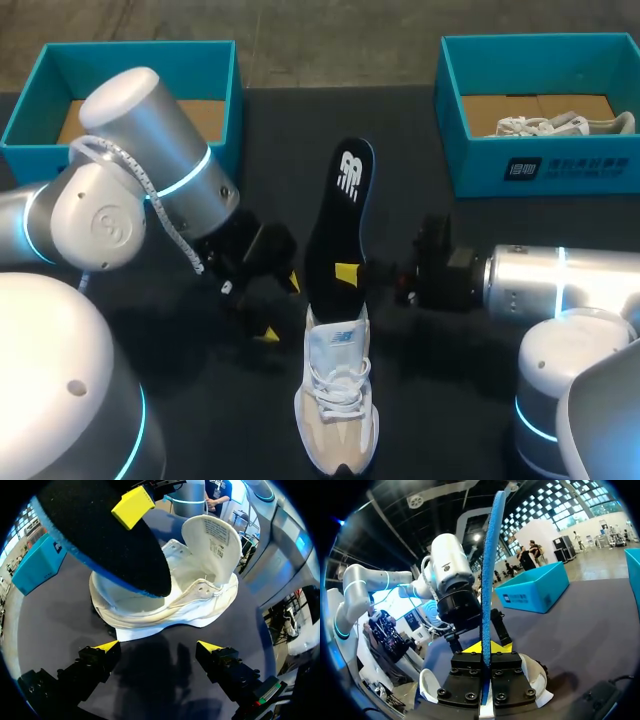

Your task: Take the shoe out of the shoebox, open the shoe tongue, remove and reinsert the insole, then place the shoe into the shoebox

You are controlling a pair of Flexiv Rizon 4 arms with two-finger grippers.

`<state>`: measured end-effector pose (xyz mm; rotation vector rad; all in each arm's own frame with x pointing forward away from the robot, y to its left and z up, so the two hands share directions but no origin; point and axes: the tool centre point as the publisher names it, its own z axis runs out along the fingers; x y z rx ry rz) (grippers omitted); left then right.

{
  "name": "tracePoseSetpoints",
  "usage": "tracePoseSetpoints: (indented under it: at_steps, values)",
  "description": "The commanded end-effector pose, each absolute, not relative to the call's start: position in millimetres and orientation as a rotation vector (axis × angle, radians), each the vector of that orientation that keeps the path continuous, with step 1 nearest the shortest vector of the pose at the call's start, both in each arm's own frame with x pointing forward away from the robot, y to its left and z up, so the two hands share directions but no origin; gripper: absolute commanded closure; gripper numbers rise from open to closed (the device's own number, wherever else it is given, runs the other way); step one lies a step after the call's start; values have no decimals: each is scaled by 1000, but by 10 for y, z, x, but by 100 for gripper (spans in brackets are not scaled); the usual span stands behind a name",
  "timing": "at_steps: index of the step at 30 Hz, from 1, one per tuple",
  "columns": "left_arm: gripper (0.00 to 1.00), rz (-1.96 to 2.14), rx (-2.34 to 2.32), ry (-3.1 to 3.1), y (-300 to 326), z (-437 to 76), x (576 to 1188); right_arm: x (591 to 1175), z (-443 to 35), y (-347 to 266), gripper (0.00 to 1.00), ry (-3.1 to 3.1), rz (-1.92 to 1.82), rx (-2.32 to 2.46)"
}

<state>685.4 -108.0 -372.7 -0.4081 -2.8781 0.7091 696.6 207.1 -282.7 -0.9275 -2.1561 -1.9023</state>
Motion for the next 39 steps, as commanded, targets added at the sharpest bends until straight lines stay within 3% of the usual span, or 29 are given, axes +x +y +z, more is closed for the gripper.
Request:
tracePoseSetpoints:
  at_steps: [1, 39]
  values:
    - [0, 710, -396, -2892, -1068, -3729, 6812, 6949, -2819, 2109, 100, -2168, -1896, -937]
    - [0, 708, -391, -2891, -1069, -3734, 6813, 6992, -2957, 2065, 100, -2127, -1846, -911]
